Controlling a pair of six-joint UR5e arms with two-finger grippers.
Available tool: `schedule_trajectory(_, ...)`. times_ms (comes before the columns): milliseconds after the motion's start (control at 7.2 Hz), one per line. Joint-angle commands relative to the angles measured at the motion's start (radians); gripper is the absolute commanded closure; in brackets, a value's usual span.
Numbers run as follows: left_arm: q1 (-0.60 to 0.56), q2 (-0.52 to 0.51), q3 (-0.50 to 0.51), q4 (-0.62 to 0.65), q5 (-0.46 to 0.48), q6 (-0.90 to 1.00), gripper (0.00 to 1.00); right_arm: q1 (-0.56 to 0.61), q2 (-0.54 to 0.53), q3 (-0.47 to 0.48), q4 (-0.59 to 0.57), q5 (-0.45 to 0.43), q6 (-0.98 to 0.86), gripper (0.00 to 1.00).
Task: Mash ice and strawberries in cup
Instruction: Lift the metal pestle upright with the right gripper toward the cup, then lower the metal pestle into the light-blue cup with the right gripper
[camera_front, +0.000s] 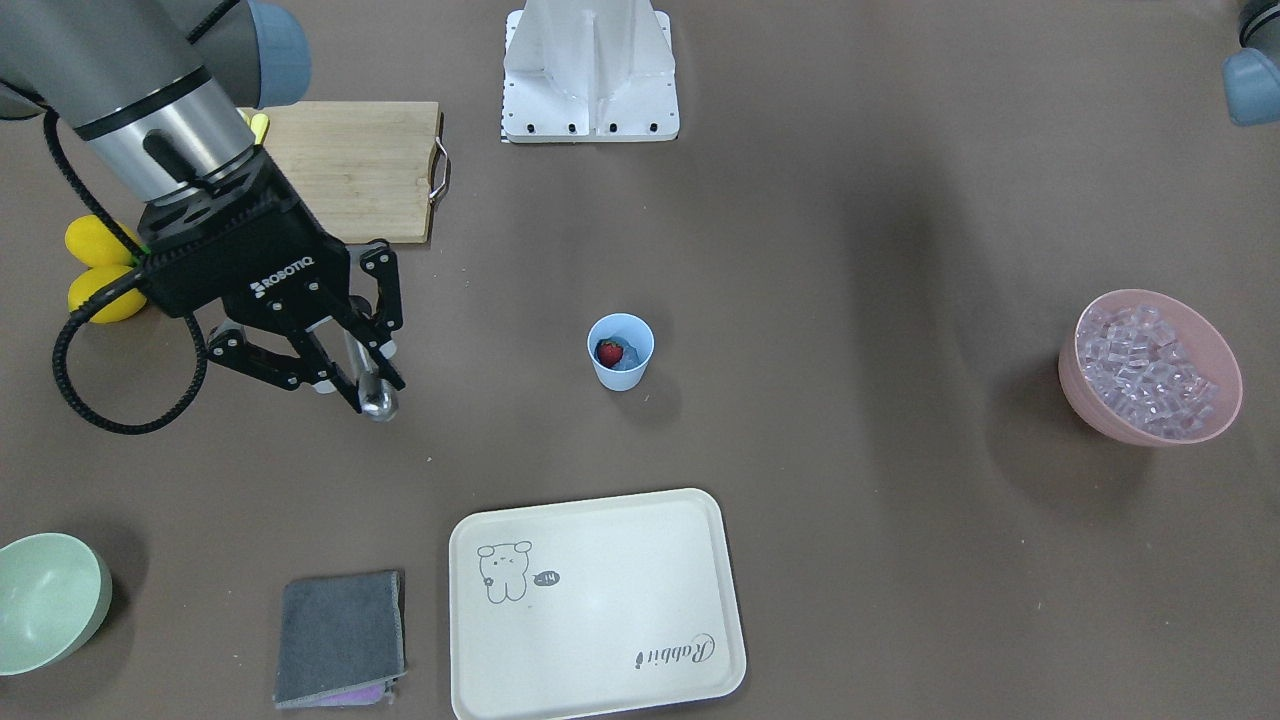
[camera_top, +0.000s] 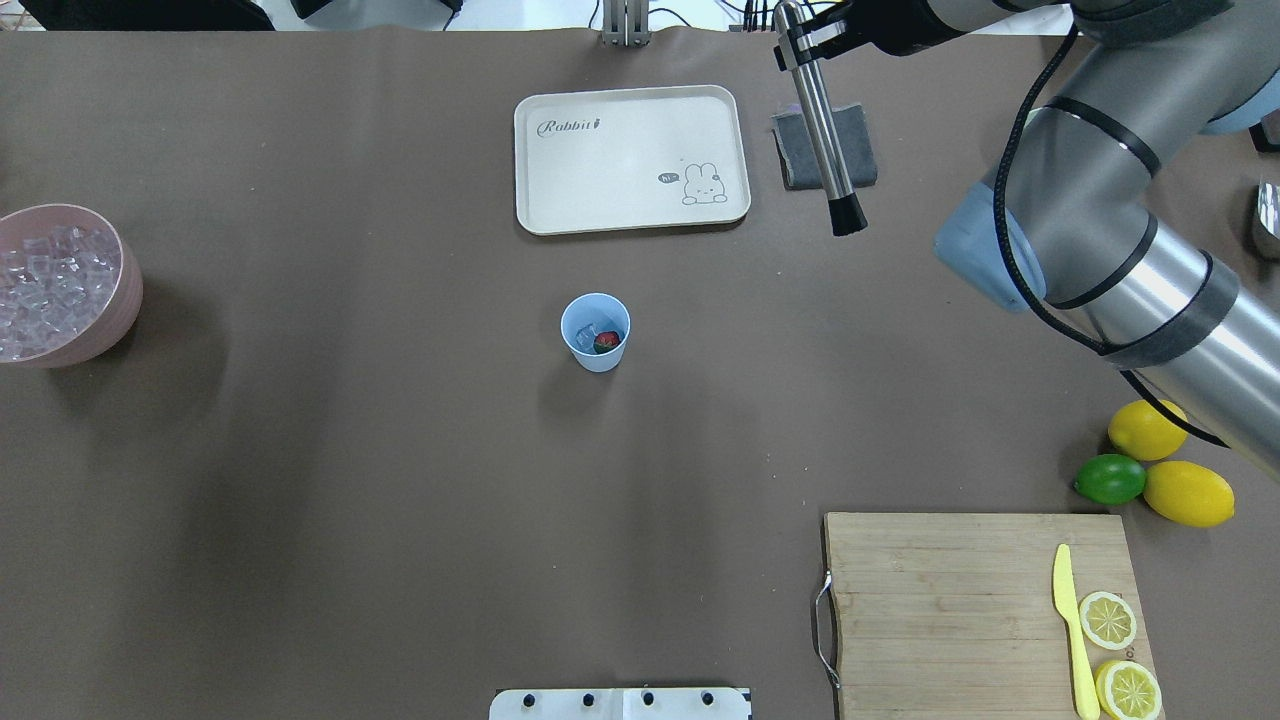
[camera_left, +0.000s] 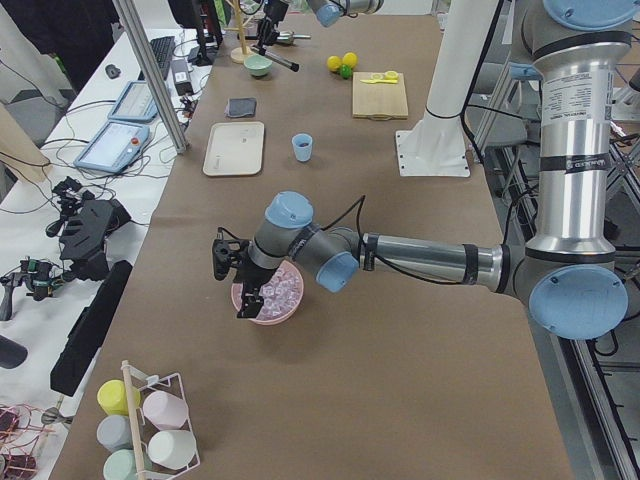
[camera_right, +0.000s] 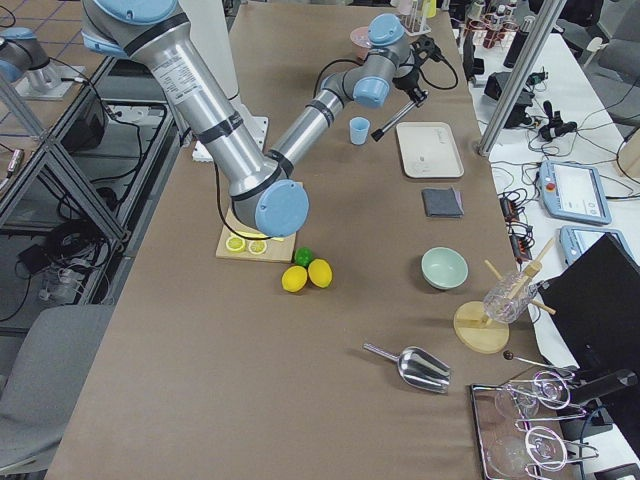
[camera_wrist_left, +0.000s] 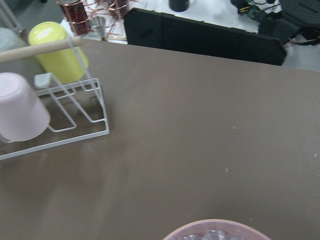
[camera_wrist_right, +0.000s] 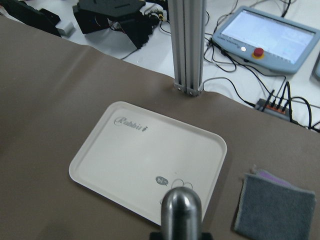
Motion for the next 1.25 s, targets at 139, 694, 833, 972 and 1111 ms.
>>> schedule_trajectory(139, -0.007, 0.039, 0.000, -0.006, -0.006, -0.055, 0.02, -0.190, -0.039, -0.005, 0.364, -0.221, 0.110, 1.00)
schedule_trajectory(694, -0.009, 0.073, -0.007, -0.010, -0.007, -0.055, 0.02, -0.448, -0.111, -0.011, 0.708, -0.609, 0.176, 1.00)
schedule_trajectory(833, -0.009, 0.091, -0.003, -0.039, -0.007, -0.057, 0.02, -0.509, -0.102, -0.049, 0.760, -0.716, 0.175, 1.00)
schedule_trajectory(972, -0.009, 0.094, 0.000, -0.050, -0.007, -0.057, 0.02, -0.519, -0.097, -0.113, 0.820, -0.775, 0.167, 1.00)
schedule_trajectory(1111, -0.009, 0.097, 0.008, -0.050, -0.007, -0.055, 0.02, -0.518, -0.087, -0.143, 0.857, -0.810, 0.156, 1.00)
